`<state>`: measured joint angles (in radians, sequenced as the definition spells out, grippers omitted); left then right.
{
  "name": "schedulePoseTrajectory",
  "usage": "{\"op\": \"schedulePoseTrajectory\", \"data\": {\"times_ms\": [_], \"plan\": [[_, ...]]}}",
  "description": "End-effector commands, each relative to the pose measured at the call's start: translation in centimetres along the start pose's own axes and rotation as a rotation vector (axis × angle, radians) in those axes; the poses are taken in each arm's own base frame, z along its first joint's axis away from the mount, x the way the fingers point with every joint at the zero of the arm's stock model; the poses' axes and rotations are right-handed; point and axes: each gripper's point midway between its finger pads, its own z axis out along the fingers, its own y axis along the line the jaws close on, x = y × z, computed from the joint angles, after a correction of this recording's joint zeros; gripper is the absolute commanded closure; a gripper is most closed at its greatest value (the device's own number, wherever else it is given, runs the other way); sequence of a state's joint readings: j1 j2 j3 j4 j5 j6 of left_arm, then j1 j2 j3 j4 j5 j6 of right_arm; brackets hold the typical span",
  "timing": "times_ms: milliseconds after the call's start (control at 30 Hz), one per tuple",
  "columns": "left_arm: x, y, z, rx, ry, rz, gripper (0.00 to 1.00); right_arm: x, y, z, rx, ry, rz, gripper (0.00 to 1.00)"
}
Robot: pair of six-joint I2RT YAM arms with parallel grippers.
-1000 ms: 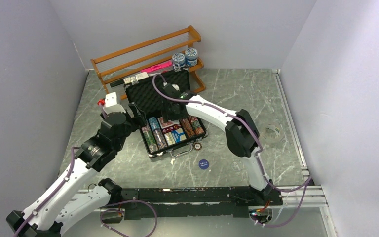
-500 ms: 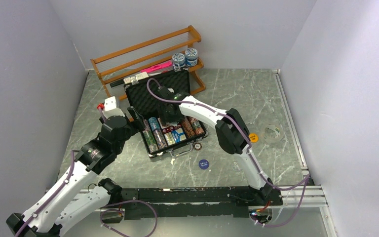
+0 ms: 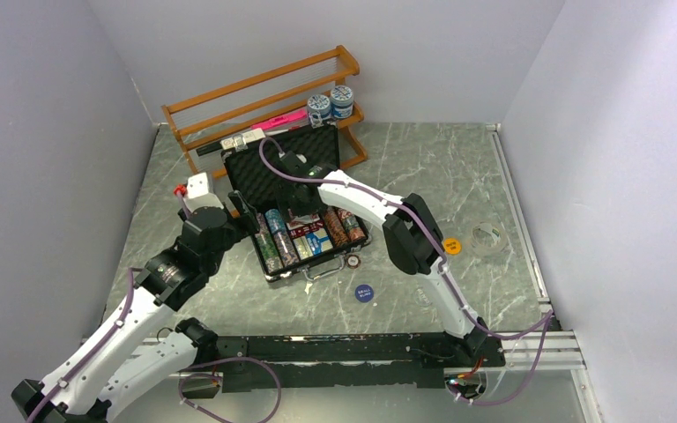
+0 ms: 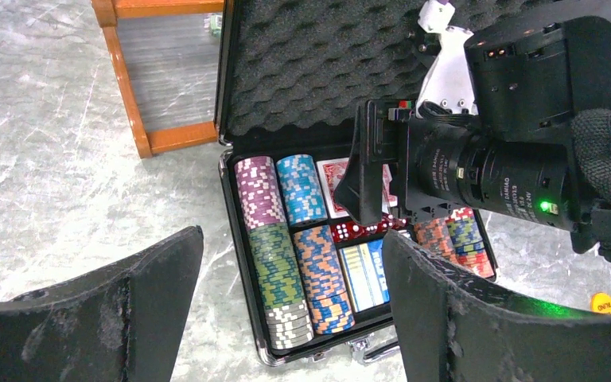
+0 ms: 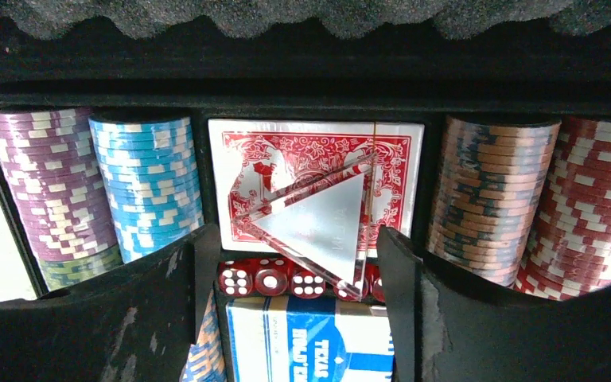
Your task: Pack up texas hold em set
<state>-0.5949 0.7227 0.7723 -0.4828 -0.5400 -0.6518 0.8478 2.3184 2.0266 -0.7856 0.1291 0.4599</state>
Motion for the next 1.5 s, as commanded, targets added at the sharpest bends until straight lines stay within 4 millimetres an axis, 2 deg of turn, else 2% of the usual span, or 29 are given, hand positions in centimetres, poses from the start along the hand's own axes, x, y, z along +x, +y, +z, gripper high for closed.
{"op": "schedulePoseTrajectory", "data": {"times_ms": [0,133,200,267,333,533,667,900,967,1067,1200,1300,1467], "plan": [[-0.2,-0.5,0.1,0.016,-0.004,-0.022,0.12,-2.8,0.8,-2.8,-0.028,-0.088,-0.007,0.22],[0.0,-0.9,0.3,0.037,-0.008,-0.04,0.12,-4.3,0.6,-7.2,-0.053,-0.166,0.018,0.15],[0.1,-1.0,0.3,0.048,-0.012,-0.051,0.12,-4.3,-0.2,-9.2,-0.048,-0.186,0.043,0.14],[0.1,-1.2,0.3,0.06,-0.018,-0.06,0.12,-3.5,-1.4,-10.9,-0.034,-0.186,0.068,0.14],[0.0,-1.4,0.3,0.07,-0.025,-0.065,0.12,-1.6,-3.0,-12.1,-0.004,-0.163,0.081,0.15],[-0.2,-1.1,0.4,0.059,-0.043,-0.065,0.12,8.2,-7.4,-13.4,0.101,0.025,0.143,0.17],[-0.2,-1.2,0.7,0.052,-0.045,-0.068,0.12,14.0,-8.0,-13.1,0.097,0.145,0.175,0.18],[0.8,-1.5,1.3,0.057,-0.016,-0.072,0.12,20.7,-6.5,-10.9,0.034,0.313,0.146,0.19],[1.1,-1.5,1.4,0.062,-0.007,-0.072,0.13,22.4,-6.8,-10.1,0.069,0.365,0.124,0.2],[1.5,-1.3,1.4,0.053,0.003,-0.073,0.12,23.7,-7.4,-9.5,0.125,0.394,0.103,0.21],[1.5,-1.1,1.2,0.056,0.002,-0.076,0.12,24.8,-7.7,-8.4,0.118,0.403,0.085,0.23],[1.6,-1.3,1.2,0.072,0.002,-0.058,0.12,25.8,-8.9,-7.5,0.165,0.414,0.055,0.27],[2.5,-1.5,1.5,0.074,0.039,-0.048,0.12,25.5,-10.2,-6.6,0.223,0.366,0.037,0.29]]}}
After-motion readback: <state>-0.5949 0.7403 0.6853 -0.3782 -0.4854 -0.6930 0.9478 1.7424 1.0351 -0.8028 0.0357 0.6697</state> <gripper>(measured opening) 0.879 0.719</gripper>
